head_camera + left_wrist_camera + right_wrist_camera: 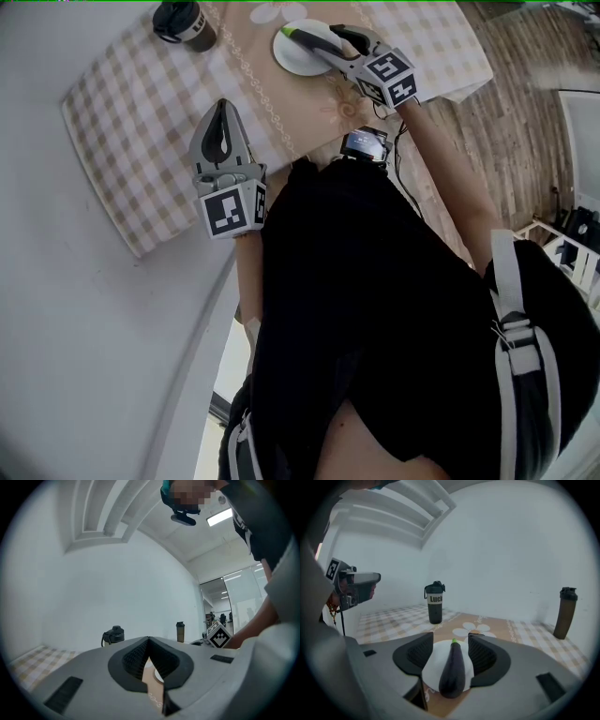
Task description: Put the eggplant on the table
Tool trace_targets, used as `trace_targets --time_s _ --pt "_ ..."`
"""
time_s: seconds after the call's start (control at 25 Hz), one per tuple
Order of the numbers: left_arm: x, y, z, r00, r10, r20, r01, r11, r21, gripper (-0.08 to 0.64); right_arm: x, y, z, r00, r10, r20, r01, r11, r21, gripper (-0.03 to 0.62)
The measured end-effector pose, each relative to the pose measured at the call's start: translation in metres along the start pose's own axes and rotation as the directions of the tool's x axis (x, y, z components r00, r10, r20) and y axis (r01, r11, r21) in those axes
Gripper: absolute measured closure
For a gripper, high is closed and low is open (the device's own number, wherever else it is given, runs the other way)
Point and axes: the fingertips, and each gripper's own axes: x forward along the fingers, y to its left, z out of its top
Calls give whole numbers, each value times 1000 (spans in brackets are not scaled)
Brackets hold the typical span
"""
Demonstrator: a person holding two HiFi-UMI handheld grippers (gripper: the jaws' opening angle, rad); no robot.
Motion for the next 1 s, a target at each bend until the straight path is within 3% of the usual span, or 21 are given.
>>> trace_targets --time_s 1.0 --pt "15 -1 12 999 -41 25 40 999 29 557 -40 40 112 976 40 214 -15 993 -116 350"
